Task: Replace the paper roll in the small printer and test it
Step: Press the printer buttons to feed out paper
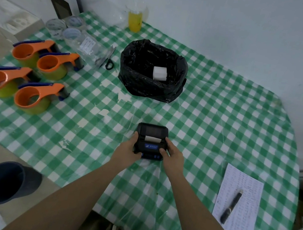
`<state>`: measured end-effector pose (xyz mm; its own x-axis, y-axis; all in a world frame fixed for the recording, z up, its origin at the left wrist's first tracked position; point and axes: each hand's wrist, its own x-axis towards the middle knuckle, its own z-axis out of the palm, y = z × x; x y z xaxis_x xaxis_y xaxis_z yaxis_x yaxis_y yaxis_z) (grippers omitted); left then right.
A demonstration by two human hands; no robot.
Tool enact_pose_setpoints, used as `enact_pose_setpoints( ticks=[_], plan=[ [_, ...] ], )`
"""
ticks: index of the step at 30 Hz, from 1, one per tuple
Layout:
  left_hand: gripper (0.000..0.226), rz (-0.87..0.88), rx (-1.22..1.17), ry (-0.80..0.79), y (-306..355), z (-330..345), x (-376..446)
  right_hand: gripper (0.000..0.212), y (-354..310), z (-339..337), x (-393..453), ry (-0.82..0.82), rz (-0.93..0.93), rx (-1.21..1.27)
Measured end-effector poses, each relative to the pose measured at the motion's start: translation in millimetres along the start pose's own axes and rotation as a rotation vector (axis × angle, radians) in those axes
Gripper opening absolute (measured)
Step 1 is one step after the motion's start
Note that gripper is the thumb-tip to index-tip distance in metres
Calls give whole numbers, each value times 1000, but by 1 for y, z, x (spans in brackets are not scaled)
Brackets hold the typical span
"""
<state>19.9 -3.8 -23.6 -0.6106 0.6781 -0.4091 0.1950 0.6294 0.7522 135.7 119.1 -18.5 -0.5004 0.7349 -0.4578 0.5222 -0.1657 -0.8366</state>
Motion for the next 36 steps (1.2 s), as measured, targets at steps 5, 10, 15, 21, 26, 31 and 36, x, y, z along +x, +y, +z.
enact_pose_setpoints(
  ticks=[5, 10, 15, 21, 26, 31, 36],
  plan=[
    [84, -2, -5, -5, 1, 0, 0, 47, 1, -1, -1, -5, -17, -38],
    [82, -11, -34, -21, 2, -1, 0, 47, -1, -1, -2, -12, -16, -44],
    [81, -38, -85, -72, 2, -4, 2, 46, -1, -4, -5, -23, -38, -100],
    [68, -62, -94, -25, 7, -9, 7, 45, 10, -13, -20, -70, -151, -316],
    [68, -75, -104, 8, 5, -9, 7, 50, 14, -15, -22, -105, -167, -401],
    [68, -55, -53, 6, 6, -8, 7, 48, 13, -15, -22, -90, -142, -372],
    [68, -66, -42, 21, 6, -5, 7, 48, 12, -14, -22, -91, -130, -344]
  ],
)
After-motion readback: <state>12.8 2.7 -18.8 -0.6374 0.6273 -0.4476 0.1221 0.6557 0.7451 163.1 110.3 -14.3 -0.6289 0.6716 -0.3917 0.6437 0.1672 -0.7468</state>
